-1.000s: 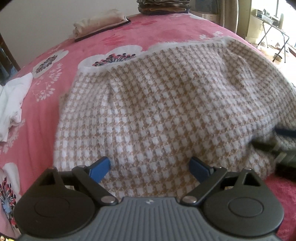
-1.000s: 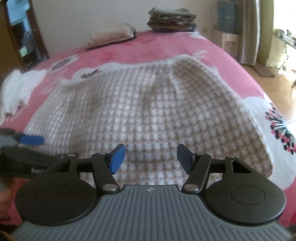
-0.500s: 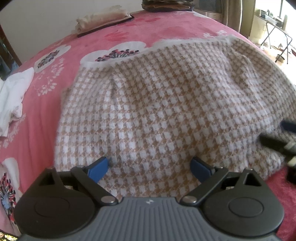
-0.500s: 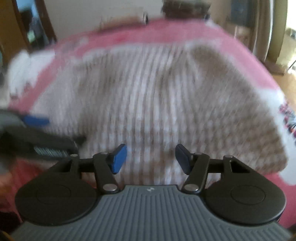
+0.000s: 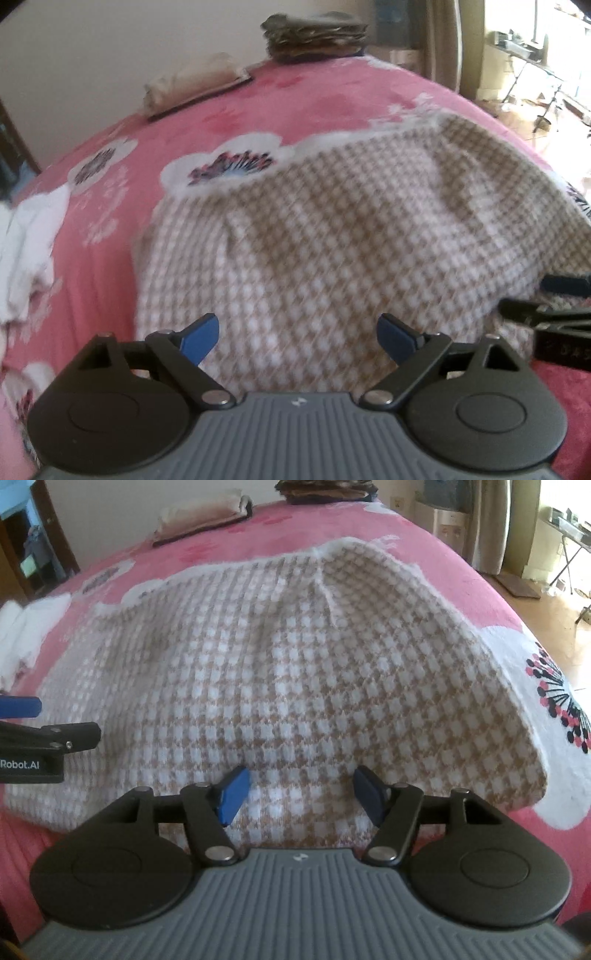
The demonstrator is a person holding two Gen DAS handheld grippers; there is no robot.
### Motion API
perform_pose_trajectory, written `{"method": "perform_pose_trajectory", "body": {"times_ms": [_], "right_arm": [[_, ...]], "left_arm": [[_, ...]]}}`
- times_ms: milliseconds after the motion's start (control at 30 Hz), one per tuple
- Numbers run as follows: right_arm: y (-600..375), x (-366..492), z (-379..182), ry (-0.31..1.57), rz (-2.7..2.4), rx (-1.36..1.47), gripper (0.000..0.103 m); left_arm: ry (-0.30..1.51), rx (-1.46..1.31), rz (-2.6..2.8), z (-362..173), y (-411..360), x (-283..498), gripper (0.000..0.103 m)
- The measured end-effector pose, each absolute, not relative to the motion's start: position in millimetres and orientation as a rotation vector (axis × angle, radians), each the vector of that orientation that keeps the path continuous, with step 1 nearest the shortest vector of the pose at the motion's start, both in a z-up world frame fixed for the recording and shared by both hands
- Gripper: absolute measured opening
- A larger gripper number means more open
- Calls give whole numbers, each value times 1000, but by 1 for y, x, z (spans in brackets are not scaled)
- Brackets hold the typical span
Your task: Fold clothes
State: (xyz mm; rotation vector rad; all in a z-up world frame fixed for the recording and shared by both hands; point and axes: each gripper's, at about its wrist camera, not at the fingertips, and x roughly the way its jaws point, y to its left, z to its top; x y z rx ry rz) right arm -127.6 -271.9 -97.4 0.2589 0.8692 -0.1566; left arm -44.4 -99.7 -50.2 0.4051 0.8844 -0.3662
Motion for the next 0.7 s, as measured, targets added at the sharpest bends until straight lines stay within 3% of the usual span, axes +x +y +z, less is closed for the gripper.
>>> {"method": "perform_pose_trajectory", "body": {"times_ms": [133,233,333,533,633,700], "right_arm": [[-281,-142,-76,729,-193,214,66],[-291,-126,-102,870,-235,228,71],[-289,-121,-100,877,-243,218,72],[-304,-123,-58,725,-286,200,71],[-322,-114,-76,783,-313,210,72],[-335,-114,-100,839,-302,261,78]], "left_arm": [[1009,363,-338,-83,-100,-27,103],[985,341,-345,-85,-95,-30,103],[981,331,-346,-85,-94,-31,103],[973,331,-341,-85,-95,-35,103],[981,322,-330,-85,-99,-36,103],[988,317,-333,-83,-97,-33,103]]}}
